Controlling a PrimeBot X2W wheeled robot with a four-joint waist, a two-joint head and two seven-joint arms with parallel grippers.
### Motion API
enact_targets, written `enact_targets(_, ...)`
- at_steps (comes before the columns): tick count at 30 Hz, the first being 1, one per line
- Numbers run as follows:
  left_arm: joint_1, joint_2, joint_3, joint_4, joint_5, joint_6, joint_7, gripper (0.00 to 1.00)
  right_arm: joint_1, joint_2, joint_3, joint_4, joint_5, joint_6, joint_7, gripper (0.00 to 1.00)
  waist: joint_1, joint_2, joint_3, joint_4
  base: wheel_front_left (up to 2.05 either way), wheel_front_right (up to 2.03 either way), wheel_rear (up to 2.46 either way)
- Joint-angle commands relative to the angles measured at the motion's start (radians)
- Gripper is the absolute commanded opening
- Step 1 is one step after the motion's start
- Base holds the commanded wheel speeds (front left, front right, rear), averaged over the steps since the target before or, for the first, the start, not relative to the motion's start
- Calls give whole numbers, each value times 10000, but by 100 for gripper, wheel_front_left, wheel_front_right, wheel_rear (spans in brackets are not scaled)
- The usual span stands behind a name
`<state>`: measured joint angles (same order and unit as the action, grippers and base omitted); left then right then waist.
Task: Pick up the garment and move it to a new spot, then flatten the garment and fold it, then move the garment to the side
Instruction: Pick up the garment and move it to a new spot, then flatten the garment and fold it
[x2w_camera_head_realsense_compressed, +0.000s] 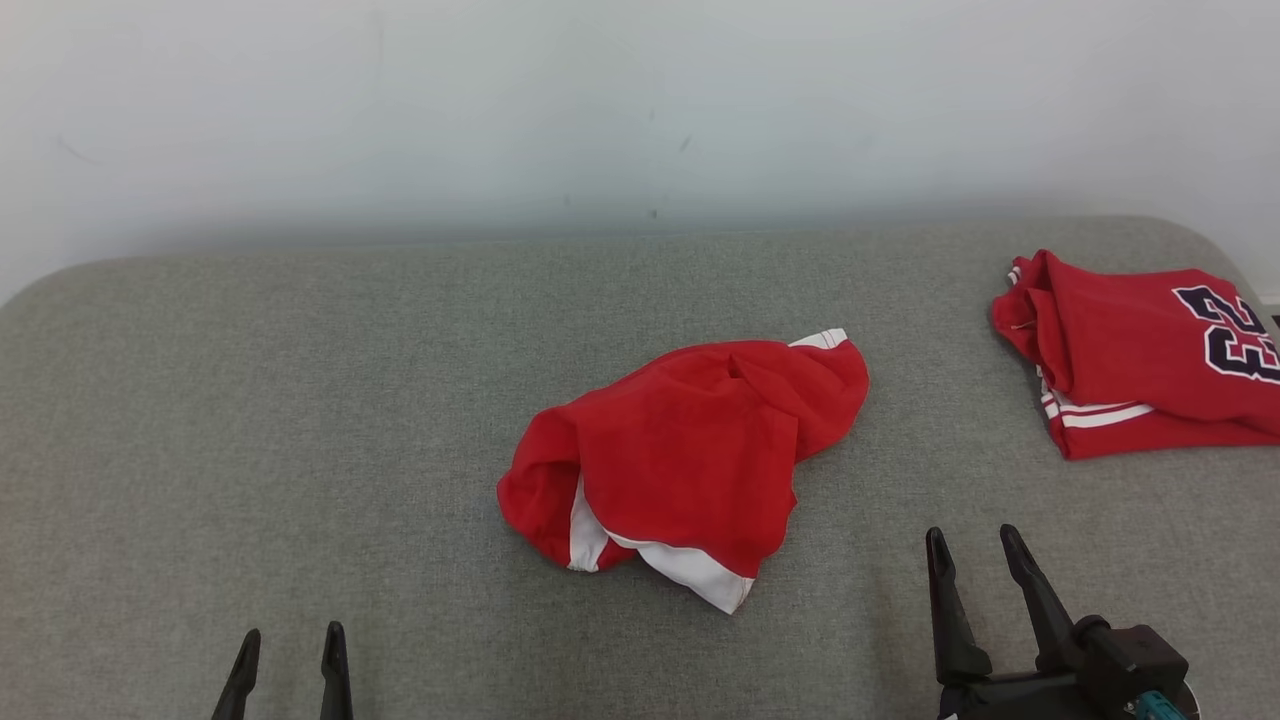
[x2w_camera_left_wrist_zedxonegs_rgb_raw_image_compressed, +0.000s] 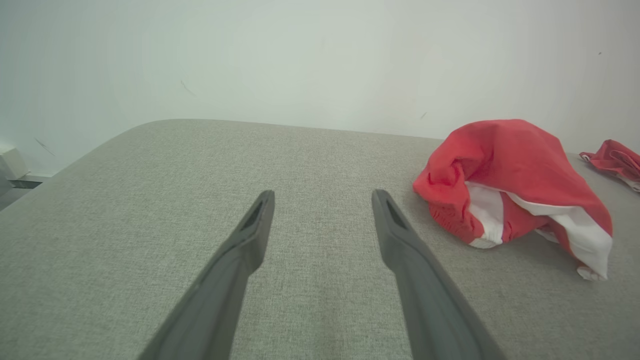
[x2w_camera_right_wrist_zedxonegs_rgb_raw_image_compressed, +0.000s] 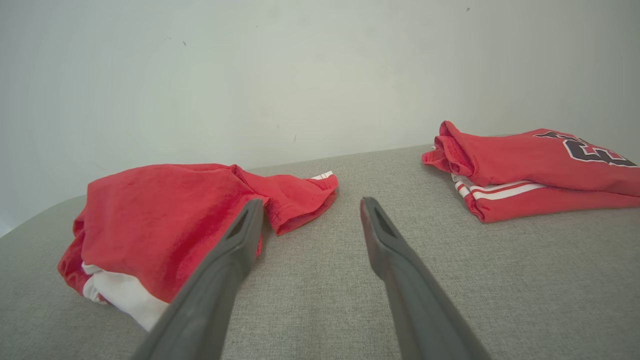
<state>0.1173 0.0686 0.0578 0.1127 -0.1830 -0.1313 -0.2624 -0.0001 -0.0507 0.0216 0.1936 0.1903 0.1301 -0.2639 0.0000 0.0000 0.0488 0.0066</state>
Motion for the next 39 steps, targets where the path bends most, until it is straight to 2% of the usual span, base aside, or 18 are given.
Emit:
enact_targets(1,-74,-20,18,-38,5,11,-26,100,-52,10,6,9,33,6,-4,100,0,0,12,-9,0,0,0)
enact_targets(27,-343,-35,6,163,-124,11,-27,100,-111,10,-7,-13,-2,6,-4,100,0,0,145,69,0,0,0)
enact_targets(34,-1106,-52,-941,853,-385,11,-27,100,-268,10,128,20,19,6,-4,100,0,0,399,-3,0,0,0)
enact_targets(39,-1905,-14,-1592,1687,-947,11,-27,100,-449,9,253,24,61,6,-4,100,0,0,662,-364,0,0,0)
